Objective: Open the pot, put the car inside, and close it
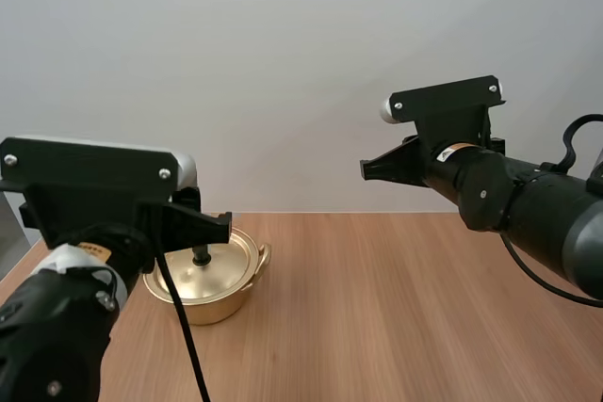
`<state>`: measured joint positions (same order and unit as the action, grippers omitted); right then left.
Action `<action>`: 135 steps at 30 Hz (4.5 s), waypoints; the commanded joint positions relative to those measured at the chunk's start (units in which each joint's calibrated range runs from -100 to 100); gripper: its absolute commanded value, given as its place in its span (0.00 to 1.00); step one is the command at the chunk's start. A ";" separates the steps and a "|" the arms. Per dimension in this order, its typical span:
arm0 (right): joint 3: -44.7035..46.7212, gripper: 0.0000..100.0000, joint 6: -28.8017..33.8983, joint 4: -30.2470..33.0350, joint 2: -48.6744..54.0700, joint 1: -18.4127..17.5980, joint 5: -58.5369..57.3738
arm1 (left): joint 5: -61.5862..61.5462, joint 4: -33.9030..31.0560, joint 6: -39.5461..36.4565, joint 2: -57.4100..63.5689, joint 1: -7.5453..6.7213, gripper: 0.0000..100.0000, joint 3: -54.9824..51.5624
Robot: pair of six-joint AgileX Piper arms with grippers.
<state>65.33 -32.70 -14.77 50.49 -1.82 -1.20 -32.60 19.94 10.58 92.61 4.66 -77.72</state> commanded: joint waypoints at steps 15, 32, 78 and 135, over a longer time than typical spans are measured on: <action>0.00 0.00 -0.02 -0.37 0.16 0.04 -0.13 | 7.16 -8.15 -6.03 7.39 -2.78 0.87 -12.06; 0.31 0.00 -0.02 -7.78 0.16 0.04 -7.06 | 7.16 -8.12 -6.03 7.39 -4.93 0.87 -12.06; 32.57 0.00 -3.75 -5.79 41.19 0.11 -4.39 | 3.49 -8.13 -5.67 7.39 -5.18 0.87 -22.28; 34.67 0.00 14.52 6.59 43.76 0.11 -25.64 | 1.57 -8.66 -6.01 7.39 -5.18 0.40 -22.28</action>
<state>100.00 -18.22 -8.23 94.30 -1.76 -26.86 -31.12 11.67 4.59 100.00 -0.50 -100.00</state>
